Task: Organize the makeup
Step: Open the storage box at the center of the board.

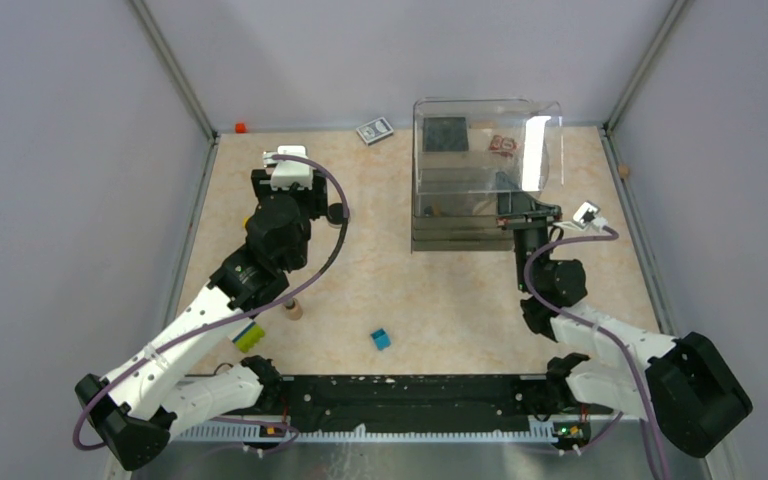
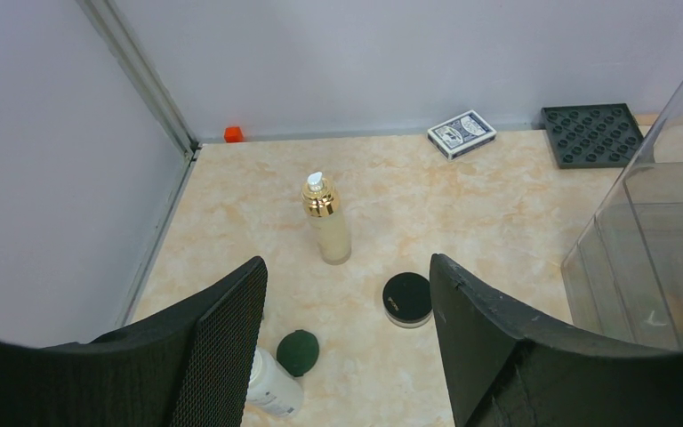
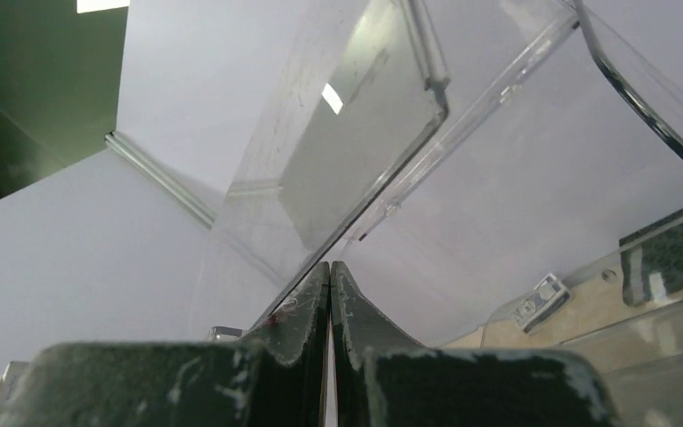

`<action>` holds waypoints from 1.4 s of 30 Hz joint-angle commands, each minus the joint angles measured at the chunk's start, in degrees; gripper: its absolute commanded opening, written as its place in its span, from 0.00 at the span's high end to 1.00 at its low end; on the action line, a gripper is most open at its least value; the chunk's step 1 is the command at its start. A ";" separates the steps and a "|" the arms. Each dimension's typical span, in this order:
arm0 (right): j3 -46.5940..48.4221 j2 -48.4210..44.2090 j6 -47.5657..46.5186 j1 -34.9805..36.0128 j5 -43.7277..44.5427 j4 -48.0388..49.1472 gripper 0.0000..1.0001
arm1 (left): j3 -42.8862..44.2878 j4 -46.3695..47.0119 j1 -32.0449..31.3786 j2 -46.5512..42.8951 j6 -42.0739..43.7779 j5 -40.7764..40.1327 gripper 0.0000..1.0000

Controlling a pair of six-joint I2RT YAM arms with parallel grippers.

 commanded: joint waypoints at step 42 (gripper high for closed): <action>48.93 22.77 -21.45 -10.32 -8.29 -21.06 1.00 | -0.44 -0.16 2.08 0.43 -1.60 3.21 0.27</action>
